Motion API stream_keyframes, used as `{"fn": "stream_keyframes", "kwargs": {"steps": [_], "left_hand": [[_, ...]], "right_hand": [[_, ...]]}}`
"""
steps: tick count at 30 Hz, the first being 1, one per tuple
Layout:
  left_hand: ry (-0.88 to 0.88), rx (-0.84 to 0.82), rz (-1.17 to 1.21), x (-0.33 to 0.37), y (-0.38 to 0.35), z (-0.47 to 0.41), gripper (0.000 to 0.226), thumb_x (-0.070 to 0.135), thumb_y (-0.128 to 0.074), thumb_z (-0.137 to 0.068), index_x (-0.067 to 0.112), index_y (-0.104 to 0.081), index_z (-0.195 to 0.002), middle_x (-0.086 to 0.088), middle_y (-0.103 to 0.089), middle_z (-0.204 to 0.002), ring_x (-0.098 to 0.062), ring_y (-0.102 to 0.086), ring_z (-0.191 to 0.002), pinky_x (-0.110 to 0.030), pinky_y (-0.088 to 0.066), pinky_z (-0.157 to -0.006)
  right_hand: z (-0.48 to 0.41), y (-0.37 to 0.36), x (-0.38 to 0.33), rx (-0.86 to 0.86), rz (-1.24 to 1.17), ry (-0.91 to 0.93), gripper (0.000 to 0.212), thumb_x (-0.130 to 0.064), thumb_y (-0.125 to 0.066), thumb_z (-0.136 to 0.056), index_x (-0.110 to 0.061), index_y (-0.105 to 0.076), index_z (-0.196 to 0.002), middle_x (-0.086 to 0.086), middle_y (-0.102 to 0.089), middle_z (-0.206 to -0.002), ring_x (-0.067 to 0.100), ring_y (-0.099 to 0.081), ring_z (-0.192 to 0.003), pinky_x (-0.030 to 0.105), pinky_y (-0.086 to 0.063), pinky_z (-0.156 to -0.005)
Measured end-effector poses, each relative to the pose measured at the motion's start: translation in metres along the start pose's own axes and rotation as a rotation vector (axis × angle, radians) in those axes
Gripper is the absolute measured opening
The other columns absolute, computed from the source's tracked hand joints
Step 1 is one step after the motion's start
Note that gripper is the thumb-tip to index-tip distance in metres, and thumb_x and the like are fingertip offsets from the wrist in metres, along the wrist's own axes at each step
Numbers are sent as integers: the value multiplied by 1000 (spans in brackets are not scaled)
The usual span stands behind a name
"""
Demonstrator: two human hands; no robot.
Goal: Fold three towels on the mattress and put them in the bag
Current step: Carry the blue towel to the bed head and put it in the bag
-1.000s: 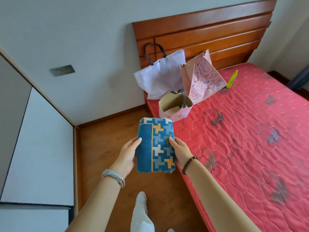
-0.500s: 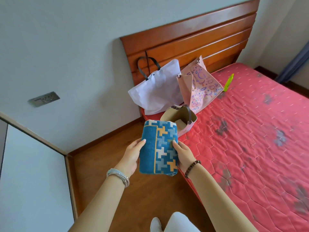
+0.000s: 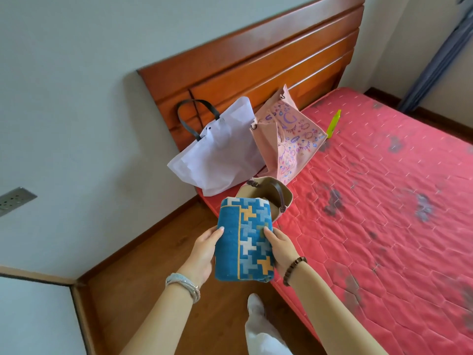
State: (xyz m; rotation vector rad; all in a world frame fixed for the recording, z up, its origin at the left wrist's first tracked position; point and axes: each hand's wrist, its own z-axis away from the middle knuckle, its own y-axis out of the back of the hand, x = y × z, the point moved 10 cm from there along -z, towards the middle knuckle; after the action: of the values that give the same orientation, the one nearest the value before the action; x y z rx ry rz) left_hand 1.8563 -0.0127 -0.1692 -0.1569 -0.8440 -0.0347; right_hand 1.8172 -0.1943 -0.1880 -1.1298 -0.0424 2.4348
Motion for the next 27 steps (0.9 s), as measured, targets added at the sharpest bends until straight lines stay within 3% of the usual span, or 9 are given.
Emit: {"fn": "stream_keyframes", "kwargs": {"steps": [12, 15, 23, 27], "left_hand": [[-3, -80, -56, 80, -33, -99, 29, 34, -53, -102, 22, -62, -126, -3, -70, -123, -21, -63, -118, -50, -48, -104], [9, -109, -68, 89, -42, -117, 28, 34, -53, -102, 22, -62, -126, -2, -70, -122, -20, -63, -117, -46, -51, -97], [149, -151, -101, 70, -37, -169, 29, 30, -54, -102, 19, -62, -128, -6, -68, -126, -23, -63, -119, -52, -48, -105], [220, -221, -129, 62, -23, -186, 29, 26, -51, -103, 19, -60, -130, -4, -69, -126, -22, -65, -118, -49, -52, -101]], "right_hand": [[-96, -2, -78, 22, -43, 41, 26, -29, -54, -98, -14, -58, -119, 8, -72, -111, 28, -70, -100, 52, -54, -93], [-109, 0, -82, 33, -100, 25, 24, -27, -53, -98, -14, -58, -118, 9, -71, -112, 29, -69, -102, 53, -53, -94], [-132, 4, -66, 94, -112, 18, 27, -24, -50, -100, -14, -57, -124, 9, -69, -117, 28, -68, -105, 53, -52, -95], [-139, -8, -46, 137, -127, -2, 29, -25, -48, -100, -16, -54, -127, 7, -68, -119, 25, -68, -106, 51, -53, -94]]}}
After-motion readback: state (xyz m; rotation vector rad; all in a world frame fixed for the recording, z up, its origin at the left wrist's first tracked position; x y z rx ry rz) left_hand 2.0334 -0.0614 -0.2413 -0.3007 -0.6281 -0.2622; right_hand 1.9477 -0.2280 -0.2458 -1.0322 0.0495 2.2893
